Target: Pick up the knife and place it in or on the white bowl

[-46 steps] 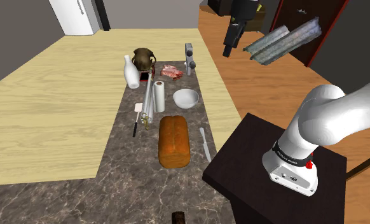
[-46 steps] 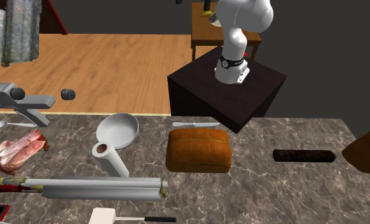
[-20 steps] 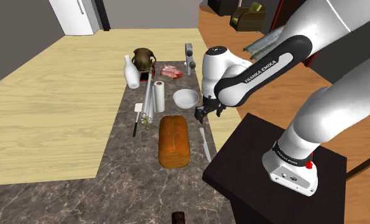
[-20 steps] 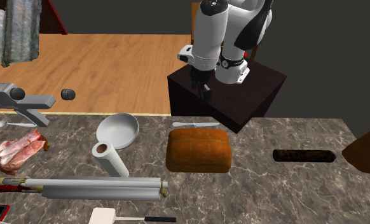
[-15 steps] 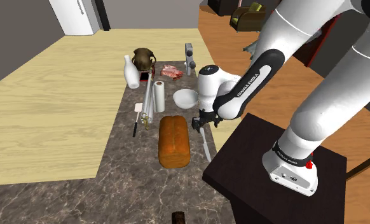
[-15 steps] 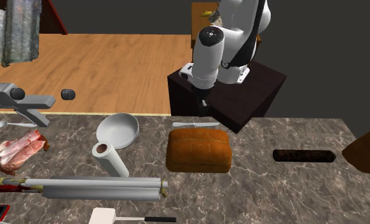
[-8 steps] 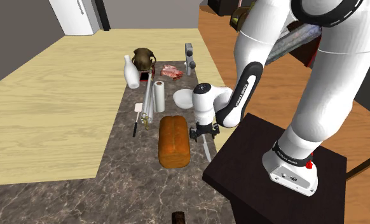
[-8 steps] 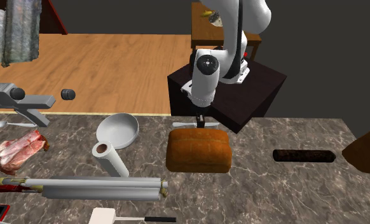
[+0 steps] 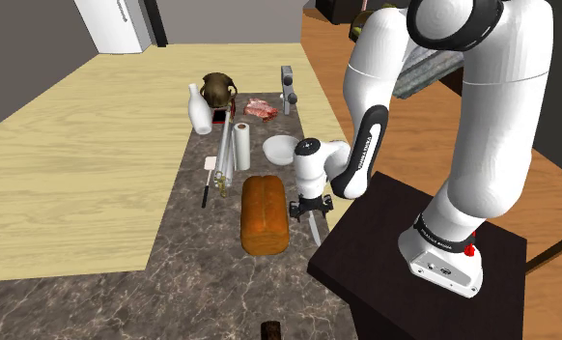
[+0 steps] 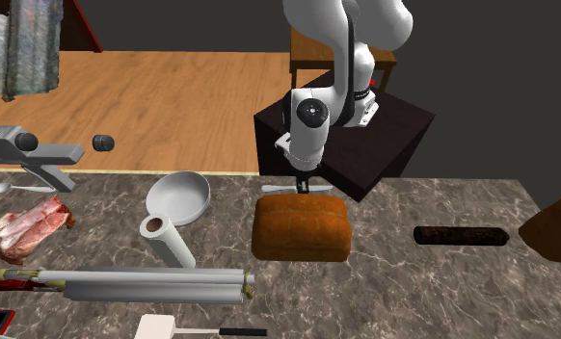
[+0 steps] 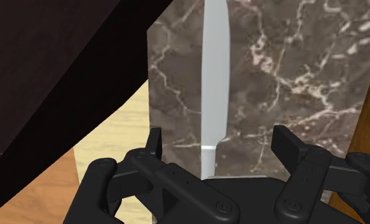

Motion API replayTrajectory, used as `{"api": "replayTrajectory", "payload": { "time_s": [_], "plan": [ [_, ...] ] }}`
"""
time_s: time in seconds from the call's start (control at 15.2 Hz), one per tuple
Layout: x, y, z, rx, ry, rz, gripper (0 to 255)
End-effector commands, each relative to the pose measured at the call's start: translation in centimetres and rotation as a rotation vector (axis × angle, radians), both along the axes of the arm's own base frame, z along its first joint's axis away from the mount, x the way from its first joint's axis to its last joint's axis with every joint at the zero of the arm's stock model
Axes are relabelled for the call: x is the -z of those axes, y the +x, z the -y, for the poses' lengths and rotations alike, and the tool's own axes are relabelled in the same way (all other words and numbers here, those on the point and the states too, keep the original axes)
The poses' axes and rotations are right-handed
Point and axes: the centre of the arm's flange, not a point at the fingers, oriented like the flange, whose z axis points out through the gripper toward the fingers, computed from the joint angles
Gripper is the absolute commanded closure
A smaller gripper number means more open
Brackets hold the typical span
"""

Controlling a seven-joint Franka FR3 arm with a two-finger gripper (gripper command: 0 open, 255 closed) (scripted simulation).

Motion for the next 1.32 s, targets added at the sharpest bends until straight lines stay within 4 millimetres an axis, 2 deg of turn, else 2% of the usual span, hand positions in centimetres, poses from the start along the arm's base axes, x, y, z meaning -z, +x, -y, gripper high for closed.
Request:
{"api": "replayTrajectory", "payload": {
  "time_s": [0.0, 0.33, 0.4, 0.99, 1.25],
  "plan": [
    [0.1, 0.0, 0.0, 0.000, 0.000, 0.000, 0],
    [0.1, 0.0, 0.0, 0.000, 0.000, 0.000, 0],
    [0.1, 0.0, 0.0, 0.000, 0.000, 0.000, 255],
    [0.1, 0.0, 0.0, 0.000, 0.000, 0.000, 255],
    [-2.0, 0.0, 0.0, 0.000, 0.000, 0.000, 255]
  ]
}}
